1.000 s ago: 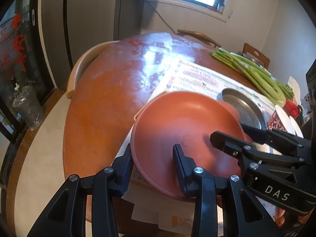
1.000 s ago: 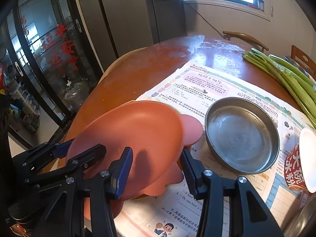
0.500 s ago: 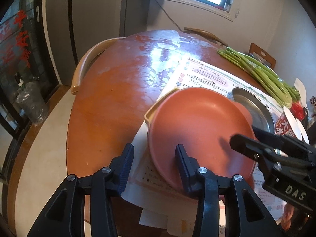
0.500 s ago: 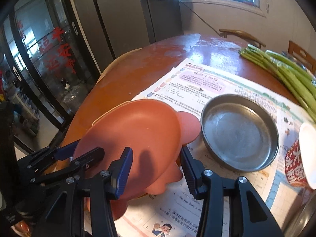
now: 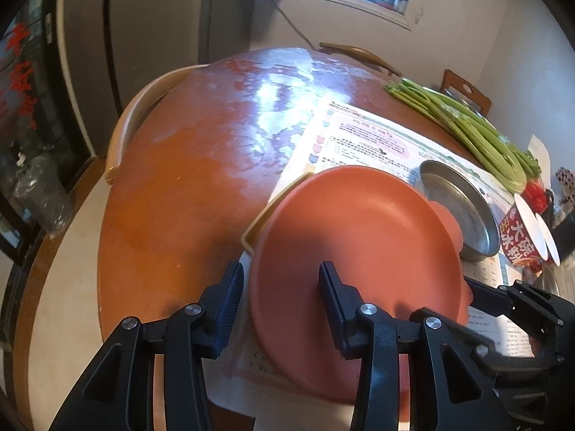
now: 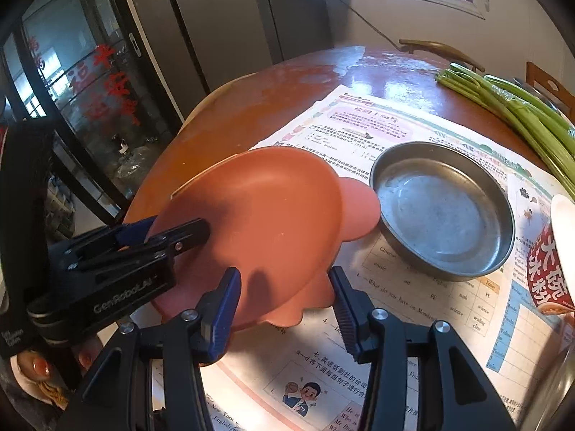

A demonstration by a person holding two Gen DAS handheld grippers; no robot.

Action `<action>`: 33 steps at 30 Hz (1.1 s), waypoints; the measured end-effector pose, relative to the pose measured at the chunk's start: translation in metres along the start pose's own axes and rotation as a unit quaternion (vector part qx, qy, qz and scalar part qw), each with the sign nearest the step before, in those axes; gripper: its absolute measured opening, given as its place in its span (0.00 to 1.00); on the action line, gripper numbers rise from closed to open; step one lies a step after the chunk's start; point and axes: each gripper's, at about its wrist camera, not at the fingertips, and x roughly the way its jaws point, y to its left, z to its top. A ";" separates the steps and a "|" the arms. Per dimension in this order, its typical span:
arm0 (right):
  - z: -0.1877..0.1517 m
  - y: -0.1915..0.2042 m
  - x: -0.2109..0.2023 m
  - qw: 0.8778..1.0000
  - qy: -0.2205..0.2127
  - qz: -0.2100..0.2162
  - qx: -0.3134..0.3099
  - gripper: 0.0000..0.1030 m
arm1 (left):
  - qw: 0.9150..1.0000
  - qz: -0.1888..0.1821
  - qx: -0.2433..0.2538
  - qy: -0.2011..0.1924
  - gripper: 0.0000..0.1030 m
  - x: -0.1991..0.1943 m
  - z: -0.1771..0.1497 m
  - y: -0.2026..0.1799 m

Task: Organize plates and bowls
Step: 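Lower the terracotta plate onto the cream plate and open the left tool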

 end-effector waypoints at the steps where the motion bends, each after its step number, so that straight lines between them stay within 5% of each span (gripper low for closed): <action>1: -0.001 0.001 0.000 1.000 0.002 0.001 0.001 0.49 | 1.000 -0.004 0.004 0.002 0.44 0.002 0.002 -0.002; 17: 0.001 0.002 0.006 0.999 0.011 0.028 0.041 0.52 | 1.000 -0.010 0.011 0.003 0.45 0.021 0.035 0.008; 33: -0.003 -0.021 -0.037 0.996 -0.048 -0.005 0.070 0.52 | 0.998 -0.001 -0.002 -0.064 0.53 -0.040 0.032 0.008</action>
